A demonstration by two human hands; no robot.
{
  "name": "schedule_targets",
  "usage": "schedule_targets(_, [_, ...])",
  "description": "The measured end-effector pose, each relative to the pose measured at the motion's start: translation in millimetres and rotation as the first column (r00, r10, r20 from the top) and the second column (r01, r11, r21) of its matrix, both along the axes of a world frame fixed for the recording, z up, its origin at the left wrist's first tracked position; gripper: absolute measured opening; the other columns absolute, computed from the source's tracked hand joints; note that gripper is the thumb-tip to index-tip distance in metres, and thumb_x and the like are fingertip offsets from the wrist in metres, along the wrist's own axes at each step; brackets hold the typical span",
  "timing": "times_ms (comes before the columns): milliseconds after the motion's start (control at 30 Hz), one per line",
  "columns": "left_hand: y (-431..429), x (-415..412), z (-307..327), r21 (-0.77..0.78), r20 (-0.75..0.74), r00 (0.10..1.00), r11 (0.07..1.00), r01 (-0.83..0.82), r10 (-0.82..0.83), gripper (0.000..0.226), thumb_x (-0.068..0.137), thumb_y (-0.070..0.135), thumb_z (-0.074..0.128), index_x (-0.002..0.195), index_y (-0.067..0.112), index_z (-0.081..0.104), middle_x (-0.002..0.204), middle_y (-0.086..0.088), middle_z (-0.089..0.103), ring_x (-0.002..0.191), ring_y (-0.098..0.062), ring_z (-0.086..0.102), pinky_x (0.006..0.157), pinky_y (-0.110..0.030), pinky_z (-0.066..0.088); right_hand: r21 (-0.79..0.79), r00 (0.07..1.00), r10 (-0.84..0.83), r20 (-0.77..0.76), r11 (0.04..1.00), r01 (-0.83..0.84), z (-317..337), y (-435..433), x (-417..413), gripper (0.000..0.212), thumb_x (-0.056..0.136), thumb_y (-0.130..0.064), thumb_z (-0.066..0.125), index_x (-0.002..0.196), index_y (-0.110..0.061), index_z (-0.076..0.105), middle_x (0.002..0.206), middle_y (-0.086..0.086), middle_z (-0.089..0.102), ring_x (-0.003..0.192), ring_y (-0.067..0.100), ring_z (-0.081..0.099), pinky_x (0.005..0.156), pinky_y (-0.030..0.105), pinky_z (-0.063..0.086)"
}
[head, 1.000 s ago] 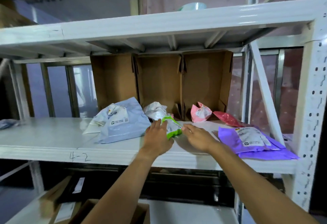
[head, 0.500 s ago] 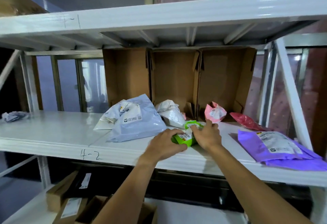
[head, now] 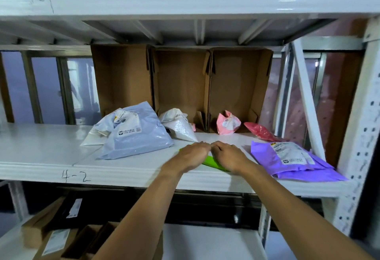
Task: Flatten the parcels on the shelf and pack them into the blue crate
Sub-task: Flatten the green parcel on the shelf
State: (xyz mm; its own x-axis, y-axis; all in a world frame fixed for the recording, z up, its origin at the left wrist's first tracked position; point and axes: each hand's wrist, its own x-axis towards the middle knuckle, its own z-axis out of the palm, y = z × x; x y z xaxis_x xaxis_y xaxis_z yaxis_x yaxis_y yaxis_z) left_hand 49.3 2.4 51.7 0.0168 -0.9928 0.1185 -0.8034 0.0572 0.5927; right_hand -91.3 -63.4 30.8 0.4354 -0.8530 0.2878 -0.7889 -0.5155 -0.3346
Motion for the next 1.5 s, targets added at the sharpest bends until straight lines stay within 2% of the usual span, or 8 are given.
schedule_targets(300, [-47,9,-23,0.063,0.288,0.956,0.995,-0.072,0.051,0.057,0.108,0.044,0.012,0.161,0.025,0.002,0.167,0.0,-0.012,0.154,-0.018,-0.011,0.125,-0.039,-0.001,0.187,0.986,0.069,-0.149,0.982,-0.041,5,18,-4,0.067,0.103,-0.055,0.023,0.159,-0.026,0.002,0.167,0.003,0.009,0.151,0.027,0.019,0.116,0.041,0.022])
schedule_targets(633, [-73,17,-24,0.071,0.358,0.932,0.994,-0.081,0.05,0.074,0.094,0.076,0.019,0.158,0.041,0.013,0.168,0.005,-0.004,0.155,-0.021,-0.006,0.123,-0.051,0.001,-0.199,0.97,-0.115,0.213,0.967,0.159,-13,11,-10,0.021,0.096,-0.031,0.052,0.105,-0.018,0.066,0.106,0.01,0.065,0.104,0.031,0.059,0.082,0.037,0.042])
schedule_targets(800, [-43,3,-29,-0.393,0.484,0.848,0.919,-0.009,0.215,0.043,0.104,0.043,0.039,0.131,0.02,0.064,0.146,-0.015,0.051,0.136,-0.033,0.044,0.104,-0.04,0.039,-0.033,0.953,-0.11,0.282,0.992,0.124,-9,9,-11,0.009,0.087,-0.022,0.058,0.093,-0.026,0.064,0.099,0.0,0.072,0.1,0.026,0.062,0.08,0.035,0.048])
schedule_targets(900, [-15,-6,-21,-0.249,0.328,0.943,0.968,0.026,0.059,0.044,0.104,0.044,0.041,0.135,0.018,0.058,0.144,-0.01,0.054,0.132,-0.029,0.048,0.098,-0.035,0.039,0.126,0.805,-0.064,0.59,0.992,-0.014,-5,9,-15,0.028,0.078,-0.014,0.054,0.064,-0.029,0.072,0.072,-0.012,0.071,0.084,0.016,0.065,0.08,0.034,0.052])
schedule_targets(1100, [-10,-1,-18,0.117,0.305,0.952,0.993,-0.007,-0.029,0.116,0.065,0.096,0.046,0.158,0.042,0.002,0.168,0.007,-0.01,0.155,-0.017,-0.006,0.123,-0.043,0.005,0.22,0.471,-0.179,0.864,0.975,-0.034,1,4,-26,0.023,0.075,-0.011,0.052,0.066,-0.022,0.07,0.058,-0.01,0.057,0.065,0.018,0.05,0.061,0.03,0.038])
schedule_targets(1300, [-18,1,-24,0.071,0.345,0.937,0.997,0.028,-0.051,0.128,0.057,0.101,0.044,0.158,0.039,-0.002,0.168,0.007,-0.002,0.155,-0.015,0.002,0.123,-0.051,0.011,0.091,0.809,0.075,0.583,0.983,-0.157,20,-13,-1,0.029,0.096,-0.019,0.05,0.122,-0.023,0.063,0.123,-0.004,0.066,0.116,0.013,0.059,0.104,0.036,0.045])
schedule_targets(1400, [-13,0,-23,0.076,0.34,0.94,0.997,-0.003,-0.023,0.134,0.061,0.096,0.051,0.16,0.025,-0.004,0.168,0.005,-0.001,0.155,-0.015,0.004,0.124,-0.047,0.011,0.107,0.961,0.116,0.251,0.983,-0.147,5,-21,9,0.029,0.103,-0.027,0.039,0.118,-0.018,0.062,0.121,0.001,0.061,0.118,0.02,0.054,0.105,0.041,0.042])
schedule_targets(1500, [-12,-2,-21,0.108,0.356,0.934,0.994,-0.034,-0.007,0.136,0.061,0.095,0.053,0.16,0.024,-0.006,0.168,0.0,-0.008,0.155,-0.017,-0.004,0.125,-0.045,0.007,0.145,0.987,0.16,-0.019,0.977,-0.155,-6,-26,10,0.044,0.105,-0.038,0.026,0.136,-0.021,0.053,0.147,0.003,0.047,0.14,0.024,0.037,0.116,0.042,0.029])
